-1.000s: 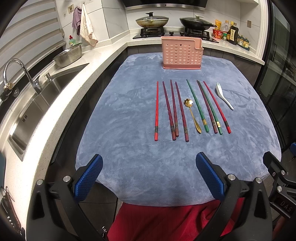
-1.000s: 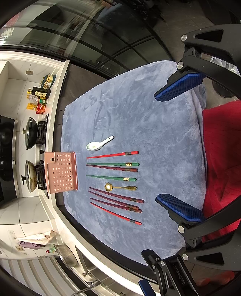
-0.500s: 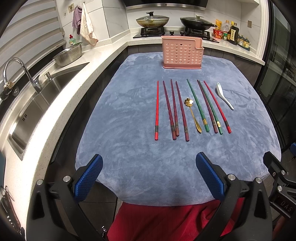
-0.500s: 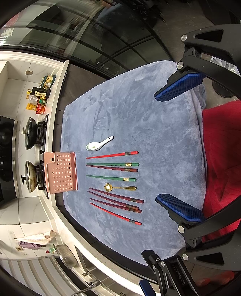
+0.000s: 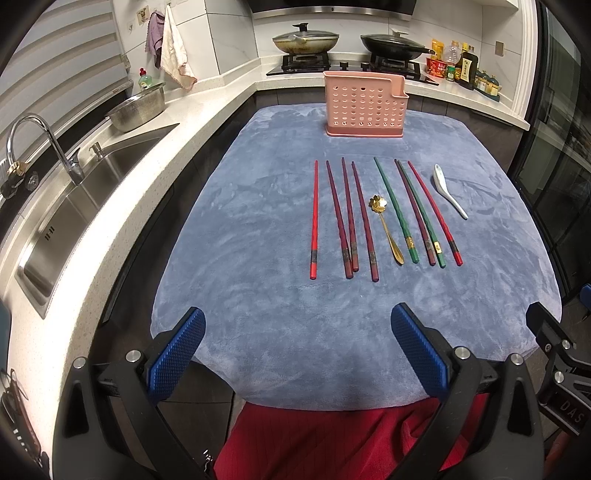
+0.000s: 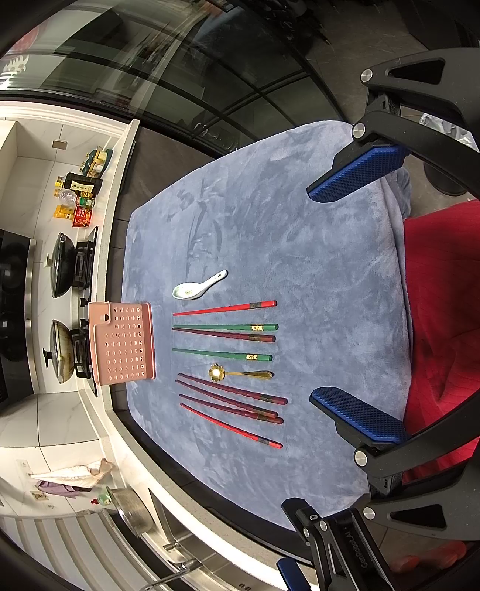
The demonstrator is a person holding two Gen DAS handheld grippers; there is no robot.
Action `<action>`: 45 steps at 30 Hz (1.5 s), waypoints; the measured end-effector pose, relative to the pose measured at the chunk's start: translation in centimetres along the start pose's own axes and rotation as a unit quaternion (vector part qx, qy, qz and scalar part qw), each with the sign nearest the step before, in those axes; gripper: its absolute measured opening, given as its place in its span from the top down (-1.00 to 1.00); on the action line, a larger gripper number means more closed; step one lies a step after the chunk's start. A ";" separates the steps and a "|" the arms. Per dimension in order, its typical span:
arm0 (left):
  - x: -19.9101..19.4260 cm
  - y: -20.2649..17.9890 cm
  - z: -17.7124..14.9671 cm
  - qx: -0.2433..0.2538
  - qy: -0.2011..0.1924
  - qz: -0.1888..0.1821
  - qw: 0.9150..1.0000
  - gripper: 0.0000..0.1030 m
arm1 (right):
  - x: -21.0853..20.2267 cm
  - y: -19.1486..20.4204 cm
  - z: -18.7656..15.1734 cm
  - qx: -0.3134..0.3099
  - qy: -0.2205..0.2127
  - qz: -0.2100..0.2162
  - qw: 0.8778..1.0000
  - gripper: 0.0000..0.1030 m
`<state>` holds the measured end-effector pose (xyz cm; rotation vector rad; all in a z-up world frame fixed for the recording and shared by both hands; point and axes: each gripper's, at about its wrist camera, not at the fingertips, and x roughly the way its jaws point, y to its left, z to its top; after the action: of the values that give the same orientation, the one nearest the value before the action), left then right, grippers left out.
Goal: Organize utensils
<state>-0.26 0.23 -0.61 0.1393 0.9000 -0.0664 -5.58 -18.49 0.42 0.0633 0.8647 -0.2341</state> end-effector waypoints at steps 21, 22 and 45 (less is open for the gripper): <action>0.0 0.0 0.0 0.000 0.000 0.000 1.000 -0.87 | 0.0 0.0 0.0 0.000 0.000 0.000 1.000 -0.87; 0.0 0.0 0.0 0.000 0.000 0.000 1.000 -0.87 | 0.0 0.0 0.0 0.000 0.000 0.000 1.000 -0.87; 3.5 1.3 0.8 -0.018 0.033 -0.006 0.999 -0.87 | 2.8 -0.8 0.6 0.019 0.019 0.008 1.000 -0.87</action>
<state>2.70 1.41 -2.80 0.1022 0.9670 -0.0571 -3.54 -19.85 -1.25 0.1093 0.8972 -0.2351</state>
